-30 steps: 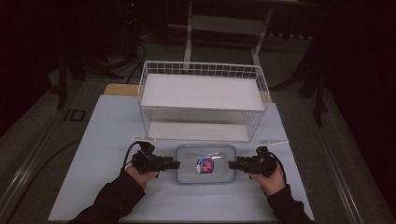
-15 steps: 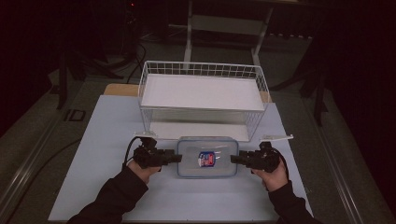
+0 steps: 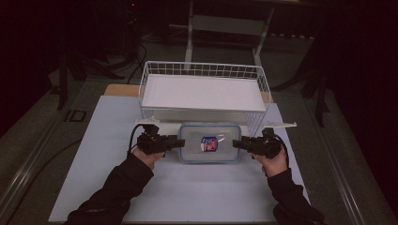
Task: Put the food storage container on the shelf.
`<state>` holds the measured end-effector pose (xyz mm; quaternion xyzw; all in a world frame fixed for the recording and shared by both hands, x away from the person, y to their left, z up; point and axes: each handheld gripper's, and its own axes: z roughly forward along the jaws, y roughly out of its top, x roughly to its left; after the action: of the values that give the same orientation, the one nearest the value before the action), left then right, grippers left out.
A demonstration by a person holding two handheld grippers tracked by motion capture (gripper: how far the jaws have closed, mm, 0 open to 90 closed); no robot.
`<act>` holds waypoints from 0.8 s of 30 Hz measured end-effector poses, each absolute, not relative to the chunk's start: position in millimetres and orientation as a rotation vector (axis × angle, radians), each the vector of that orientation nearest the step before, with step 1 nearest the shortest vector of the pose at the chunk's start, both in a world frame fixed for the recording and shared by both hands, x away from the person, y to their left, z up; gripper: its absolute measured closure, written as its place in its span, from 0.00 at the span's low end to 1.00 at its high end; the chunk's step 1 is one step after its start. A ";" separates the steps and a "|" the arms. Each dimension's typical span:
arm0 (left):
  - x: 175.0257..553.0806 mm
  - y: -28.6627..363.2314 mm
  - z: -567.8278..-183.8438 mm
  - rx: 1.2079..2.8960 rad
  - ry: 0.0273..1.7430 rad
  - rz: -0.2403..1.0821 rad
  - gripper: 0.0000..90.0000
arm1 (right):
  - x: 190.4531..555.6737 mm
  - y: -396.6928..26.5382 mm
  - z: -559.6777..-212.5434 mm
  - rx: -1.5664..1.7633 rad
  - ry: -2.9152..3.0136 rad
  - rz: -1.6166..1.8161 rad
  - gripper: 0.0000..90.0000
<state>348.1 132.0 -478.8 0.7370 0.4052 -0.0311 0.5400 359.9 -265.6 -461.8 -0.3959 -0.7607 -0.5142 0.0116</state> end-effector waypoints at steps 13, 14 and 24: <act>379.1 132.6 -495.1 1.742 1.003 -0.013 0.59 | 389.7 -256.7 -480.2 -1.288 -2.366 -1.645 0.57; 381.0 132.6 -495.2 1.745 1.001 -0.005 0.59 | 391.1 -255.9 -481.4 -1.293 -2.364 -1.651 0.57; 390.1 134.4 -502.9 1.724 1.032 0.019 0.57 | 403.7 -250.4 -491.8 -1.316 -2.349 -1.649 0.56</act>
<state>390.1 134.4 -502.9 0.7241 0.4336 0.0080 0.5363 403.7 -250.4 -491.8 -0.4167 -0.7440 -0.5223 -0.0079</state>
